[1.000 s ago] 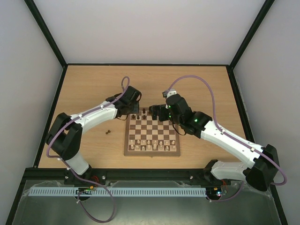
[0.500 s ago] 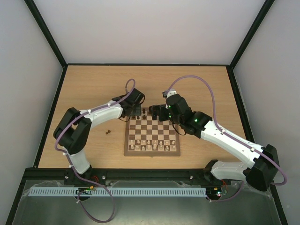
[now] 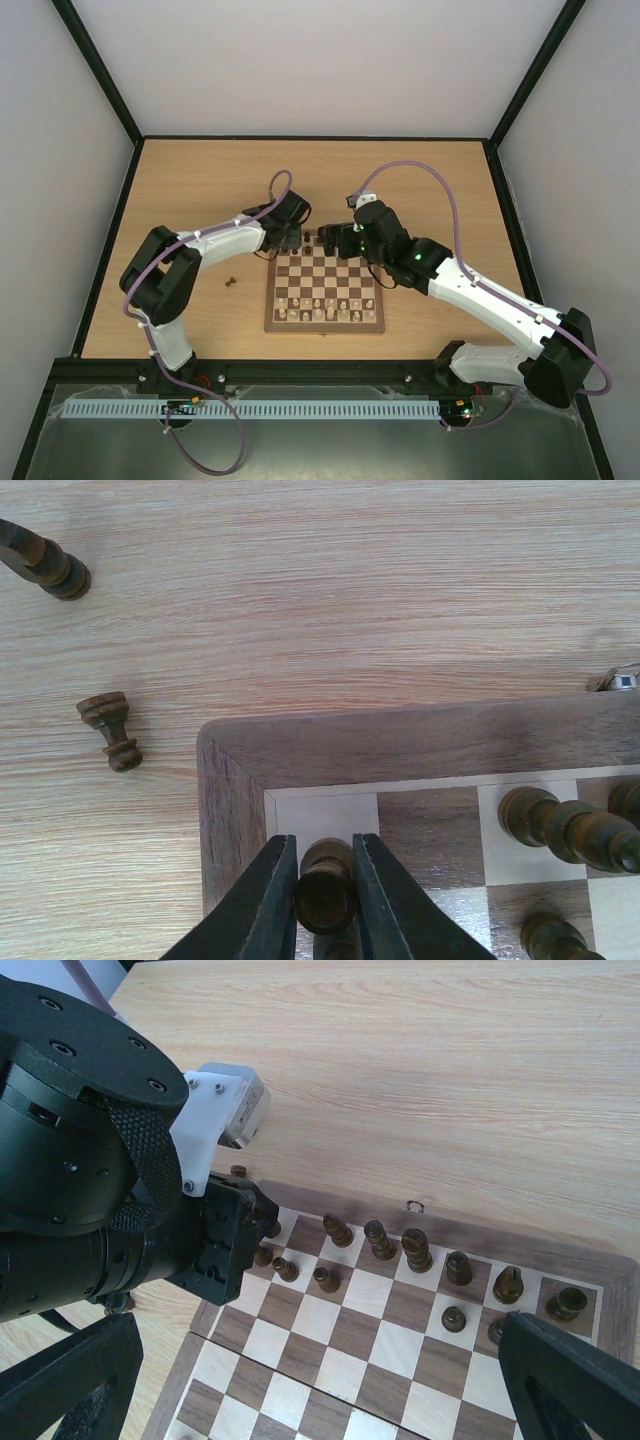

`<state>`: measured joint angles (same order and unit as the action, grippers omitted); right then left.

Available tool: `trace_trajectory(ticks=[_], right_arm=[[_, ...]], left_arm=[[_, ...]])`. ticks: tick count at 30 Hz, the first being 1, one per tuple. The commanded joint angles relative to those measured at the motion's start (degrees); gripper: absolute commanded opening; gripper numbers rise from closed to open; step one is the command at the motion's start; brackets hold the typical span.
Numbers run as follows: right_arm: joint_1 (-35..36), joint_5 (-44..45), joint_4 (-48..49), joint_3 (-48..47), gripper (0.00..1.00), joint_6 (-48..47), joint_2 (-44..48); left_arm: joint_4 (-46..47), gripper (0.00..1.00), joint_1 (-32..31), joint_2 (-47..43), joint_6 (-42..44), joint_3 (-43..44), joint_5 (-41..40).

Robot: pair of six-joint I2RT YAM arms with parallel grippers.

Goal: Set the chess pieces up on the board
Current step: Place the chess piece on the chessboard.

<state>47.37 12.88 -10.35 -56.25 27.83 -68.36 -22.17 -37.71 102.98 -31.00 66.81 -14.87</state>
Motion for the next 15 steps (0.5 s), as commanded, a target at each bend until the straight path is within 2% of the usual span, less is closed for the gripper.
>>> trace_trajectory(ticks=[1, 6, 9, 12, 15], right_arm=[[0.3, 0.3, -0.3, 0.2, 0.99, -0.4, 0.6], [0.3, 0.4, -0.3, 0.3, 0.99, -0.4, 0.6], [0.2, 0.4, -0.4, 0.2, 0.99, -0.5, 0.7], [0.3, 0.4, -0.3, 0.3, 0.99, -0.5, 0.7], [0.3, 0.5, -0.3, 0.4, 0.98, -0.5, 0.6]], left_arm=[[0.5, 0.19, -0.1, 0.9, 0.4, 1.3, -1.1], [0.9, 0.23, -0.1, 0.8, 0.3, 1.0, -1.2], [0.9, 0.30, -0.1, 0.4, 0.1, 1.0, -1.2], [1.0, 0.34, -0.1, -1.3, -0.1, 0.7, -1.0], [0.9, 0.44, -0.1, -5.4, -0.1, 0.3, -2.5]])
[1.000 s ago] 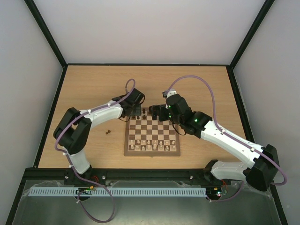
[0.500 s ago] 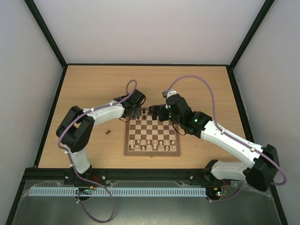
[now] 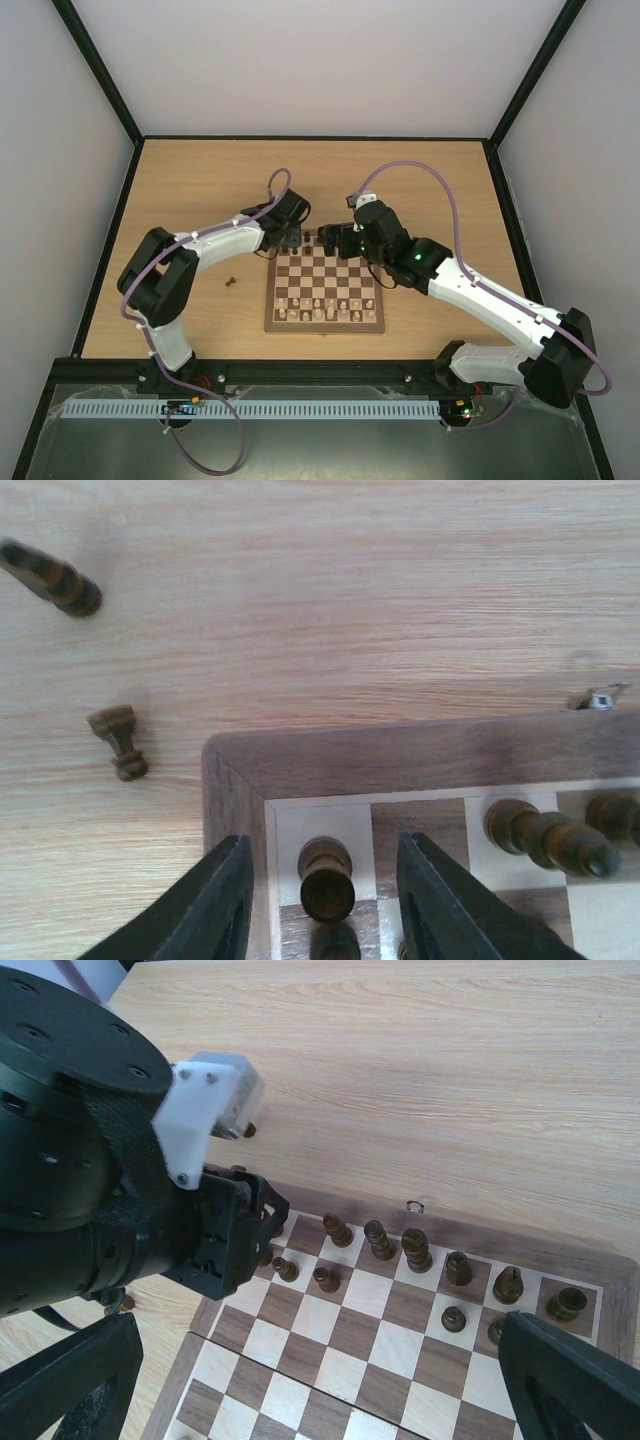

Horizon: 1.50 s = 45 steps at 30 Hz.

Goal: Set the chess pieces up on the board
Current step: Place the chess piece on the chessboard, then pick up the chess piece at the center of the board.

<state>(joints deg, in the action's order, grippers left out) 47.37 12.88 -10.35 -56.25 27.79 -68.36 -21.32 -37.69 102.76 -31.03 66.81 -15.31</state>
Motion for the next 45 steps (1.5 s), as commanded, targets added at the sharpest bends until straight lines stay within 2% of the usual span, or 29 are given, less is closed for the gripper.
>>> trace_trajectory(ticks=[1, 3, 5, 8, 10, 15, 20, 26, 31, 45], right_arm=[[0.3, 0.4, -0.3, 0.3, 0.99, -0.5, 0.6], [0.2, 0.3, -0.2, 0.3, 0.99, -0.5, 0.5], [0.2, 0.1, -0.2, 0.3, 0.99, -0.5, 0.4], [0.2, -0.1, -0.2, 0.2, 0.99, -0.4, 0.3], [0.2, -0.1, -0.1, 0.3, 0.99, -0.4, 0.3], [0.3, -0.5, 0.1, 0.3, 0.99, -0.3, -0.2], [0.3, -0.9, 0.2, 0.2, 0.99, -0.4, -0.5], [0.3, -1.3, 0.2, 0.4, 0.99, -0.5, -0.5], [0.3, -1.8, 0.3, 0.4, 0.99, -0.5, -0.4], [0.3, -1.5, 0.4, 0.4, 0.99, -0.5, -0.8]], left_arm=[[-0.1, 0.49, -0.1, -6.7, 0.1, 0.1, -3.1], [-0.2, 0.61, 0.2, -9.2, 0.5, -0.3, -5.5], [-0.2, 0.69, 1.7, -10.9, 0.8, -0.5, -6.3], [0.4, 0.97, 5.7, -12.0, 0.7, -0.7, -4.1], [1.5, 1.00, 8.2, -11.6, 0.5, -0.7, -2.6], [4.0, 1.00, 13.4, -6.2, -1.5, 1.1, 1.4], [5.8, 0.97, 14.0, 0.0, -3.9, 3.6, 2.9], [6.6, 0.76, 14.1, 4.8, -5.9, 5.8, 4.2], [7.0, 0.63, 15.1, 6.8, -6.1, 6.4, 3.8], [7.6, 0.59, 16.8, 11.7, -5.3, 9.3, 4.0]])
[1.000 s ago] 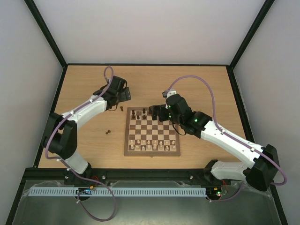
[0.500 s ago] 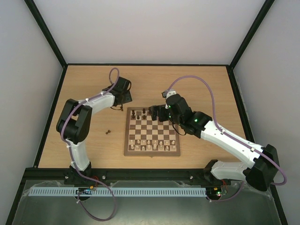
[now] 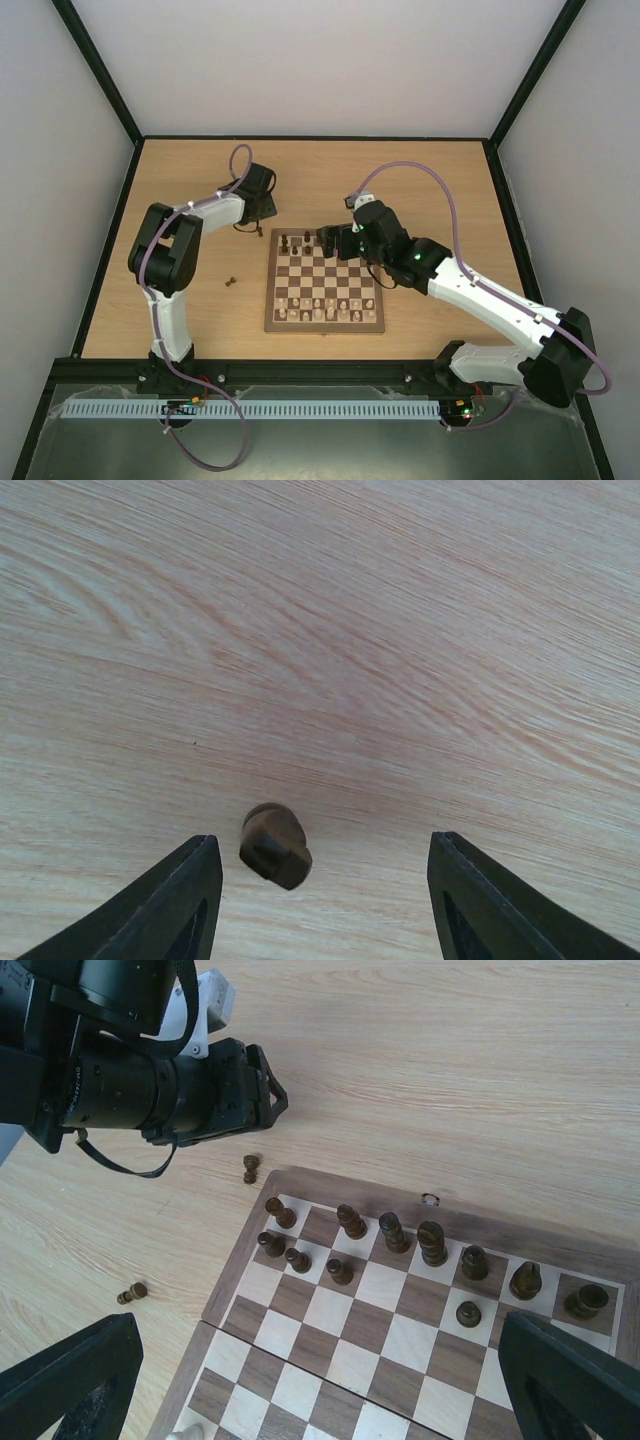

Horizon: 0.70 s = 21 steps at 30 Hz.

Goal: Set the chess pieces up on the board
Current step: Pick up the chess piece at the center of the board.

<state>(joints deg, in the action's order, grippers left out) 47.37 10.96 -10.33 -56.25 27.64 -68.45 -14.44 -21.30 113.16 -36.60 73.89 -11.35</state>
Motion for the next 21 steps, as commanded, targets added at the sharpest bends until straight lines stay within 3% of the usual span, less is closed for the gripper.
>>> trace_trajectory(ticks=[1, 21], right_arm=[[0.3, 0.4, 0.4, 0.4, 0.99, -0.4, -0.8], [0.3, 0.3, 0.6, 0.4, 0.99, -0.5, -1.4]], left_arm=[[0.7, 0.59, 0.5, 1.5, 0.3, 2.5, 0.1], [0.2, 0.55, 1.0, 3.8, 1.2, 5.2, -0.6]])
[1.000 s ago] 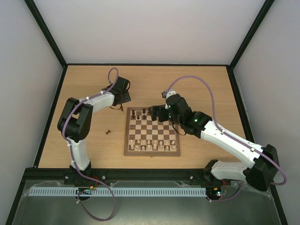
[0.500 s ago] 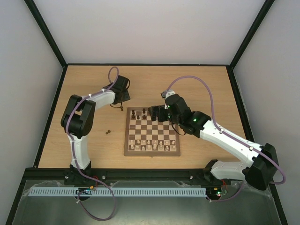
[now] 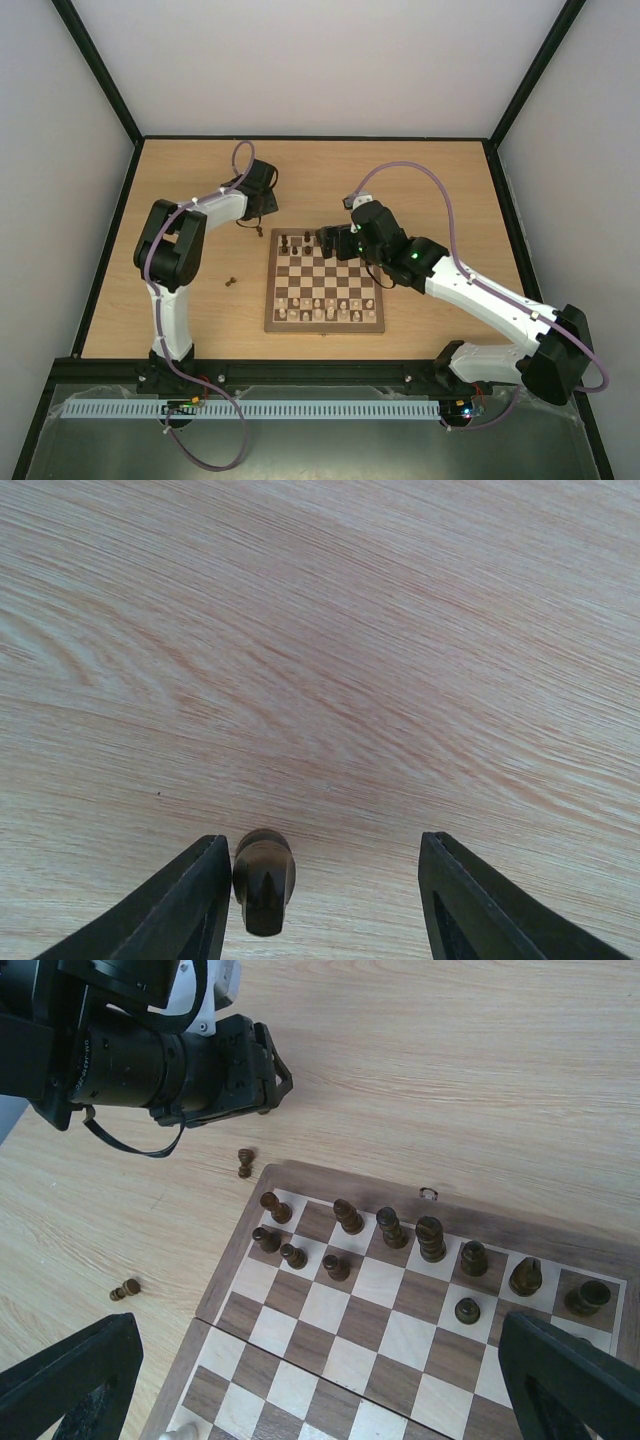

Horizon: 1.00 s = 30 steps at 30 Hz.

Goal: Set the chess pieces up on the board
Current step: Pick up the chess piece at the center of the board.

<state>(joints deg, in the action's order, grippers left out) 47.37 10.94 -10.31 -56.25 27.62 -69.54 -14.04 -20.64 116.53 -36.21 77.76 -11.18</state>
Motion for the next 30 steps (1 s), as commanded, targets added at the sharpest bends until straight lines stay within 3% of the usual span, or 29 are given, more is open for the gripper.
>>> trace_trajectory(ticks=[1, 7, 15, 24, 30], right_arm=[[0.3, 0.2, 0.6, 0.4, 0.99, -0.5, -0.4], [0.3, 0.0, 0.7, 0.4, 0.99, -0.5, -0.8], [0.3, -0.1, 0.8, 0.4, 0.99, -0.5, -1.0], [0.3, -0.4, 0.9, 0.4, 0.99, -0.5, -1.2], [0.2, -0.5, 0.8, 0.4, 0.99, -0.5, -1.1]], left_arm=[[-0.2, 0.54, 0.3, 0.3, 0.9, 1.3, -0.9], [-0.8, 0.38, 0.3, -0.5, 1.7, 0.7, -1.8], [-1.3, 0.26, 0.4, -0.4, 2.3, 0.7, -2.0], [-2.2, 0.03, 0.4, -1.0, 3.0, 0.4, -2.2], [-3.5, 0.02, -0.4, -3.9, 3.8, -0.5, -2.0]])
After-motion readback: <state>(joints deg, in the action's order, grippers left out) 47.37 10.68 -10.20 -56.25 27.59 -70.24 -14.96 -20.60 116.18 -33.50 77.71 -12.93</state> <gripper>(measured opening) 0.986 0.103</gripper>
